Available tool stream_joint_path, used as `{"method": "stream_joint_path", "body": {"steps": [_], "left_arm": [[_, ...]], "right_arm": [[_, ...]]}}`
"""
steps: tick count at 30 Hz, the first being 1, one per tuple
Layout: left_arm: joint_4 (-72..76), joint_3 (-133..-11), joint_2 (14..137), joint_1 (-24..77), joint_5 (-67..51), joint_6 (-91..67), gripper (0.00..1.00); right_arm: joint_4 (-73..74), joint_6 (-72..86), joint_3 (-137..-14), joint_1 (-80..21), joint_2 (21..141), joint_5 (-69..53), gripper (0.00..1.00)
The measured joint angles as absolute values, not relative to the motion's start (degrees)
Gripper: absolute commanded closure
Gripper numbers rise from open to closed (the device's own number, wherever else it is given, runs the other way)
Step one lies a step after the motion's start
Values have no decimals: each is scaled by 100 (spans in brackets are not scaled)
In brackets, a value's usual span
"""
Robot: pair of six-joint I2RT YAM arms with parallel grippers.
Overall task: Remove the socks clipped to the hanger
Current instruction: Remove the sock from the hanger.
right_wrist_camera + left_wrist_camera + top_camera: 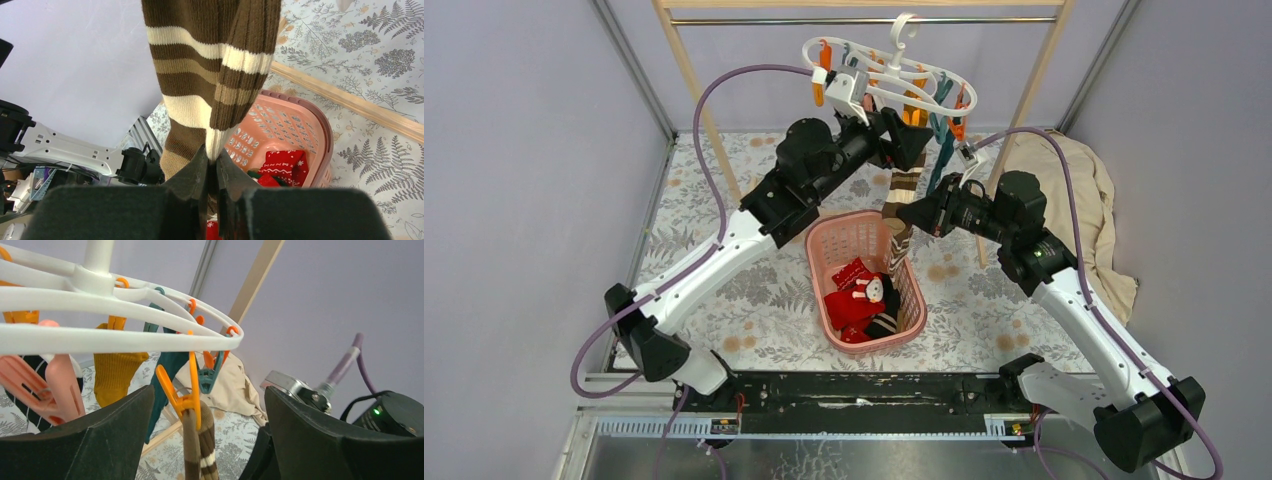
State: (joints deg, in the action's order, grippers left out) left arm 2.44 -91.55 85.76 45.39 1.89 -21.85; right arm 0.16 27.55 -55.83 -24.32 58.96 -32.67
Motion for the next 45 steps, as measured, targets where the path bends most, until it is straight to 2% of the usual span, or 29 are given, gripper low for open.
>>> {"method": "stream_joint_path", "body": {"steps": [8, 16, 28, 45], "left_arm": [[276, -9354, 8925, 4425, 176, -2167, 19], [303, -9487, 8984, 4342, 178, -2132, 34], [305, -9579, 9100, 4331, 148, -2137, 39], [281, -9734, 9172, 4307, 148, -2167, 60]], "right_arm": [[152, 2703, -5583, -2432, 5870, -3267, 92], [150, 2679, -5583, -2432, 5870, -3269, 92], [152, 2670, -5583, -2432, 5870, -3273, 92], [152, 2655, -5583, -2432, 5870, -3365, 92]]}}
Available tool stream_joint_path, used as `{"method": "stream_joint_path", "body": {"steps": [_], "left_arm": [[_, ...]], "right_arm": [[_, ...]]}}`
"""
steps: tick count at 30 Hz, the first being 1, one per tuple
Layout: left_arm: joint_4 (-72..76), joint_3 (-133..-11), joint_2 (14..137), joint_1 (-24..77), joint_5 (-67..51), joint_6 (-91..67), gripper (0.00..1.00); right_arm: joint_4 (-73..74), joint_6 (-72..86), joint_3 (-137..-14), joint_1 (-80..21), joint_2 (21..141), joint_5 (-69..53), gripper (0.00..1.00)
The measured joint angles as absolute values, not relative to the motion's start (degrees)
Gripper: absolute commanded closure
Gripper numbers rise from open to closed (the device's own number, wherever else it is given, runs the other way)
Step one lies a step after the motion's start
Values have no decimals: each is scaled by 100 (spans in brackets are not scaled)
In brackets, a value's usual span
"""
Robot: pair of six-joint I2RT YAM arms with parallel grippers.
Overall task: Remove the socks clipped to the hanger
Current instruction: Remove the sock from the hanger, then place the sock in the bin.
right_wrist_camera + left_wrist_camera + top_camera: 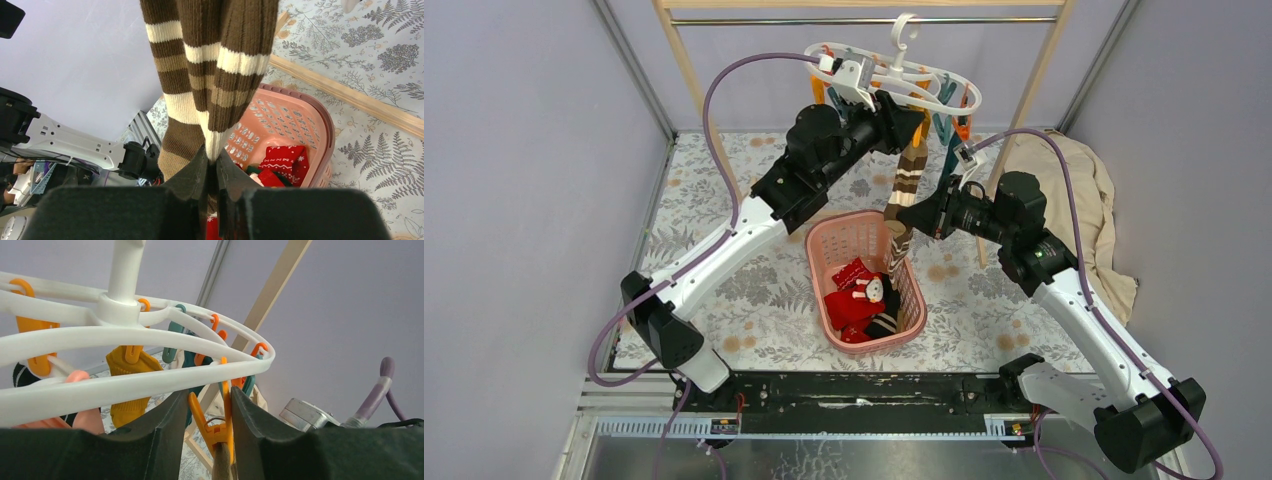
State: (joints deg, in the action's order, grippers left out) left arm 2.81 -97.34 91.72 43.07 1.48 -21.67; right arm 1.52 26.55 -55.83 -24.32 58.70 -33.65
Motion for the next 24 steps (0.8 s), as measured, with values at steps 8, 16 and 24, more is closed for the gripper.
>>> {"method": "stream_joint_path", "body": {"steps": [8, 16, 24], "left_arm": [[272, -9776, 9238, 4307, 152, -2174, 56], [279, -9776, 9240, 4305, 152, -2204, 74], [292, -9795, 9240, 4305, 156, -2215, 83]], "right_arm": [[158, 2655, -5583, -2432, 5870, -3391, 93], [163, 2657, -5583, -2432, 5872, -3404, 93], [237, 2657, -5548, -2432, 5872, -3424, 93]]}}
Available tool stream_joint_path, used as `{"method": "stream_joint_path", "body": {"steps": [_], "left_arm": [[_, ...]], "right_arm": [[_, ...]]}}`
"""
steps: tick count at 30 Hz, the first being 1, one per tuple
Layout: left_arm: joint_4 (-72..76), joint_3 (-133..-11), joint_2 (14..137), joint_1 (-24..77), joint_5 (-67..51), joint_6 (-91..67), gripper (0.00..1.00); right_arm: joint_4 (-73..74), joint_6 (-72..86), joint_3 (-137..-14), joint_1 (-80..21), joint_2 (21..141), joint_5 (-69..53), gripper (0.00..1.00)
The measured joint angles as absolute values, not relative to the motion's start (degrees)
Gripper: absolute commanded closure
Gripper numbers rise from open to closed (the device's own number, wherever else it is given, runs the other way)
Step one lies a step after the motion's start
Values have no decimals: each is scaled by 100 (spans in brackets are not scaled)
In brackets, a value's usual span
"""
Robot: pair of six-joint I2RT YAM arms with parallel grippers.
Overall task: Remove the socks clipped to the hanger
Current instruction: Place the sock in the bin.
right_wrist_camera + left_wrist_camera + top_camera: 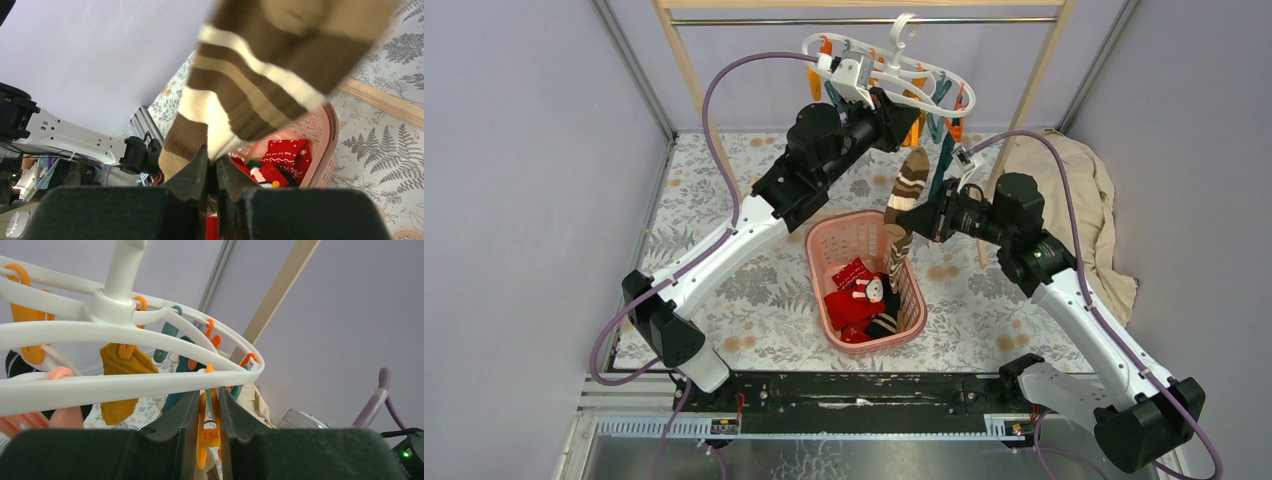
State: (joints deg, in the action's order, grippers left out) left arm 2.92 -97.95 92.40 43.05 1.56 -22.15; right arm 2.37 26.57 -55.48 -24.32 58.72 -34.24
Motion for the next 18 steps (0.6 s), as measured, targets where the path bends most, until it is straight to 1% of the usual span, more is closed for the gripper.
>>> {"method": "stream_joint_path", "body": {"steps": [5, 6, 7, 10, 12, 13, 18], "left_arm": [[290, -9797, 9240, 4305, 158, -2215, 83], [290, -9795, 9240, 4305, 158, -2215, 82], [292, -9795, 9240, 4305, 158, -2215, 78], [307, -9778, 9236, 4305, 158, -2217, 60], [333, -9688, 9203, 4305, 169, -2241, 50], [351, -9638, 9181, 4305, 169, -2237, 46], [340, -9244, 9019, 4296, 123, -2305, 36]], "right_arm": [[231, 2698, -5430, -2432, 5863, -3590, 93], [217, 2718, -5387, -2432, 5861, -3664, 93], [196, 2735, -5343, -2432, 5861, -3734, 93], [75, 2823, -5144, -2432, 5861, -4007, 93], [10, 2880, -4982, -2432, 5841, -4167, 93], [1, 2899, -4908, -2438, 5826, -4226, 93], [40, 2915, -4661, -2628, 5655, -4311, 92]]}}
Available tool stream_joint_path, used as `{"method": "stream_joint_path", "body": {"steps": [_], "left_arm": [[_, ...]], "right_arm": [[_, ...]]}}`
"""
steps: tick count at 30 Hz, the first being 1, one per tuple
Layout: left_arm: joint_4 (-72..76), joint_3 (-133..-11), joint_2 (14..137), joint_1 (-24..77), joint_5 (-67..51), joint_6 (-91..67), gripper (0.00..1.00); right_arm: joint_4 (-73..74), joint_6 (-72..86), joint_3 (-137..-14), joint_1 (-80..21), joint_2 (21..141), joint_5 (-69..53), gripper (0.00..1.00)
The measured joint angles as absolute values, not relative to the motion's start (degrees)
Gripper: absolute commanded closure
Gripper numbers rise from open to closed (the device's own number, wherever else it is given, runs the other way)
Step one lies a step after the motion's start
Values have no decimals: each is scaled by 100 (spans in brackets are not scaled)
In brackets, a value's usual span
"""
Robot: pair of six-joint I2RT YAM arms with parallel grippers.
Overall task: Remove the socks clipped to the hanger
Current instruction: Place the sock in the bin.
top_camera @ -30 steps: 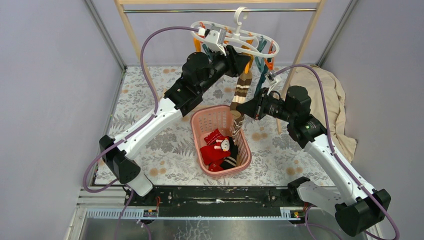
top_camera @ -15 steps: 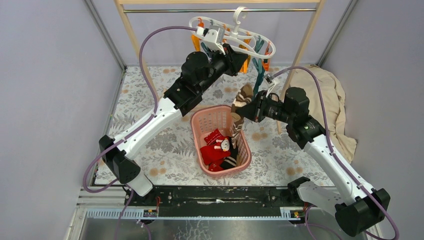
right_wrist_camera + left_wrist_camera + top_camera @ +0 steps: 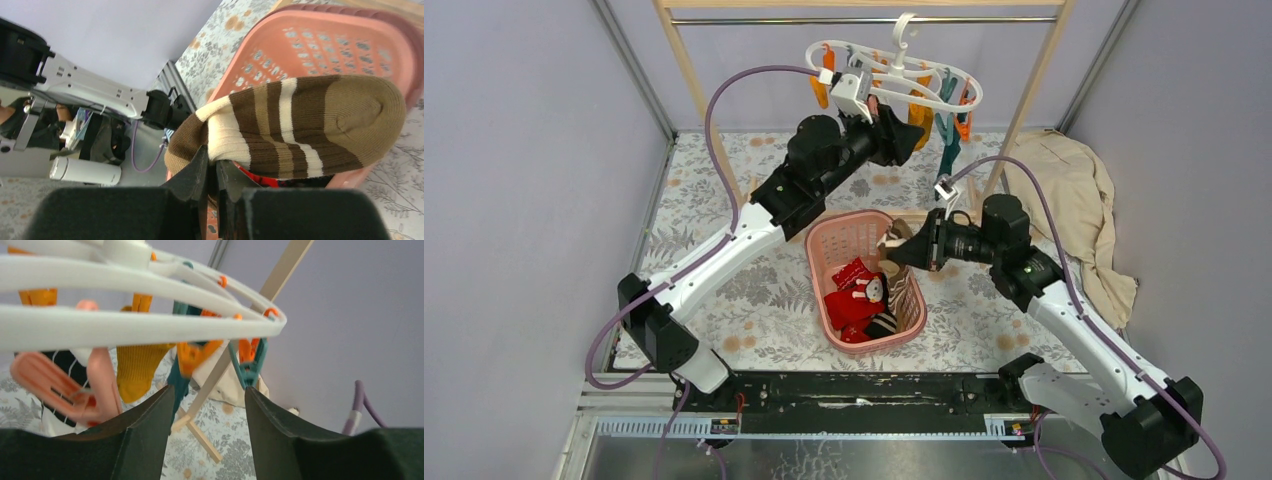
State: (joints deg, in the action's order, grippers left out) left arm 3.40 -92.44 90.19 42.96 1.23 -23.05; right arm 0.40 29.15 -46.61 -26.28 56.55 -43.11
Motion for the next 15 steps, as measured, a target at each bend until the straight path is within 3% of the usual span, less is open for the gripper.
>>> {"method": "stream_joint_path", "body": {"steps": [6, 15], "left_arm": [[325, -8858, 8792, 4296, -5, -2364, 27], [318, -8235, 8095, 4307, -263, -2464, 22]], "right_arm": [[250, 2753, -4654, -3413, 5529, -3994, 92], [735, 2602, -4626, -4069, 5575, -3192, 92]]}}
